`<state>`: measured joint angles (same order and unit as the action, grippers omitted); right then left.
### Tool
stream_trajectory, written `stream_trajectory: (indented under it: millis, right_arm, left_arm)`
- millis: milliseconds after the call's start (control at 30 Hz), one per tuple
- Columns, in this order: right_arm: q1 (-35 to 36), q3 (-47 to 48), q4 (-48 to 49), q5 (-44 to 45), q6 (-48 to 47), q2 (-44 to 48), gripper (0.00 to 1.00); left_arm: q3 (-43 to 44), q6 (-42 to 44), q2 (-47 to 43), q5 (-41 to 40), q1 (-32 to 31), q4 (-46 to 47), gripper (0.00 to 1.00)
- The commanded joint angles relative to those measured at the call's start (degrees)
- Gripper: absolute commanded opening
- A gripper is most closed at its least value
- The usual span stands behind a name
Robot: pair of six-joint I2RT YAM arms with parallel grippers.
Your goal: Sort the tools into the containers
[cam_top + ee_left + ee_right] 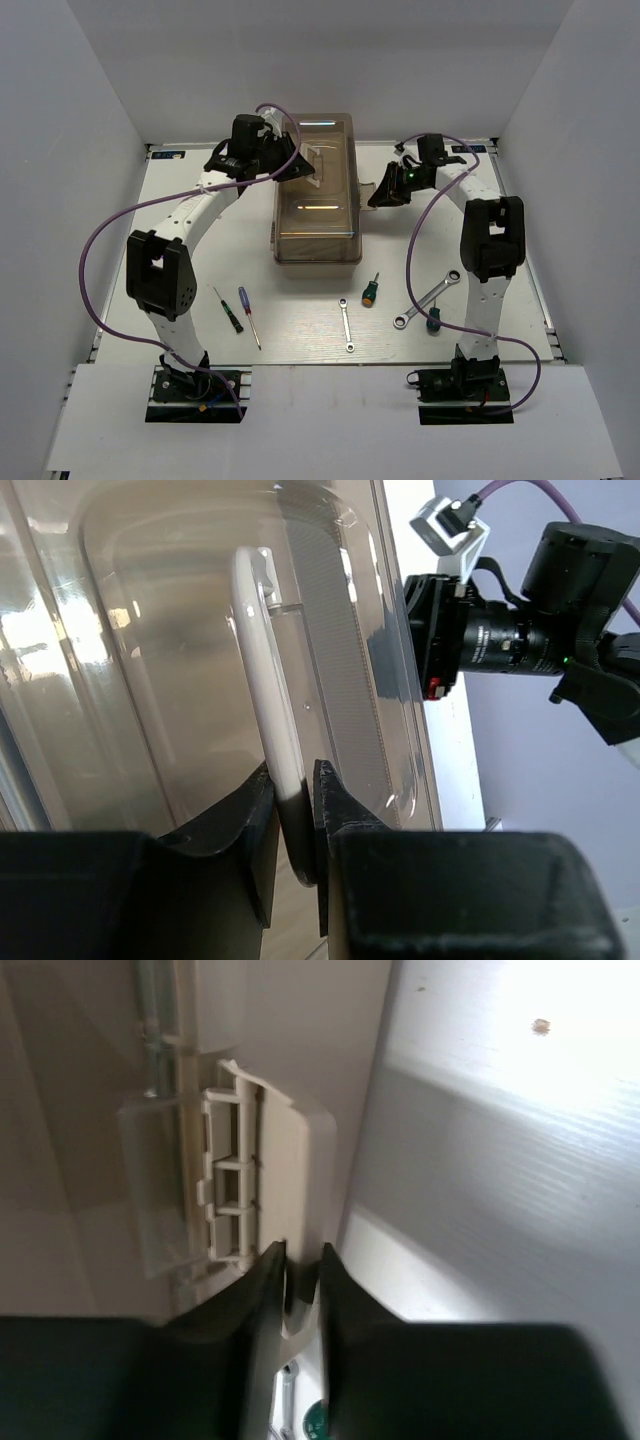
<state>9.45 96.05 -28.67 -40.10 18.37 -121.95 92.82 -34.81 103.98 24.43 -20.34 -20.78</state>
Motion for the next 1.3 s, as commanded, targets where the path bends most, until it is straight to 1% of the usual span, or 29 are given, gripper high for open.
stream_trajectory:
  millis: [0, 33, 67, 100, 200, 300, 500, 600, 767, 1000, 1033, 1067, 1133, 1233, 1267]
  right_arm:
    - [-0.05, -0.78, 4.92, -5.42, -0.79, -0.31, 0.18]
    - [-0.22, -0.86, 5.89, -5.95, -0.44, -0.57, 0.13]
    - [-0.14, -0.86, 7.29, -7.26, -0.09, -0.66, 0.04]
    - [-0.22, -0.86, 7.57, -8.23, 0.17, -0.57, 0.00]
    - [-0.57, -0.16, 8.36, -8.43, 0.26, -0.13, 0.00]
    - [-1.63, 0.10, 9.06, -5.62, 0.09, 1.53, 0.00]
    - [-4.88, 0.54, 8.19, -3.32, -1.23, 2.42, 0.00]
    - [-6.28, 0.02, 8.01, -3.15, -1.58, 3.03, 0.00]
    - [-7.87, -1.30, 8.01, -3.23, -2.20, 4.09, 0.00]
    - [-8.66, -1.31, 7.66, -3.23, -2.81, 4.09, 0.00]
    - [-8.84, -1.30, 7.57, -3.32, -2.81, 3.92, 0.00]
    - [-8.75, -1.30, 7.57, -3.50, -2.81, 3.91, 0.00]
    - [-8.75, -1.22, 7.83, -3.85, -2.73, 3.91, 0.00]
    - [-8.84, -1.30, 7.75, -4.29, -2.99, 4.00, 0.00]
    - [-8.75, -1.30, 7.92, -4.46, -2.82, 4.00, 0.01]
  left_arm:
    - [1.40, 1.86, 1.13, -0.78, -0.93, -1.11, 0.00]
    - [1.40, 1.85, 1.13, -0.78, -0.93, -1.11, 0.00]
    - [1.40, 1.33, 1.13, -0.78, -0.93, -1.11, 0.00]
    - [1.40, 1.32, 0.61, -0.78, -0.93, -1.11, 0.00]
    - [1.93, 0.79, -0.70, -0.26, 0.38, -1.11, 0.00]
    - [5.69, 1.50, -2.55, -3.33, 2.31, -4.61, 0.00]
    - [11.33, 2.55, -3.61, -7.19, 6.18, -10.16, 0.00]
    - [11.33, 2.55, -5.72, -9.82, 8.55, -12.18, 0.00]
    - [9.76, 3.87, -8.44, -11.07, 11.54, -15.52, 0.00]
    - [2.73, 5.10, -12.92, -16.77, 14.36, -18.68, 0.00]
    - [2.03, 5.10, -13.80, -17.30, 15.06, -18.69, 0.02]
    - [0.54, 4.58, -13.81, -18.35, 15.06, -19.38, 0.09]
    - [-0.79, 4.57, -15.21, -19.14, 15.59, -19.39, 0.10]
    - [-2.02, 4.57, -16.53, -20.47, 16.21, -20.79, 0.39]
    - [-2.02, 4.57, -16.53, -20.47, 16.82, -20.80, 0.52]
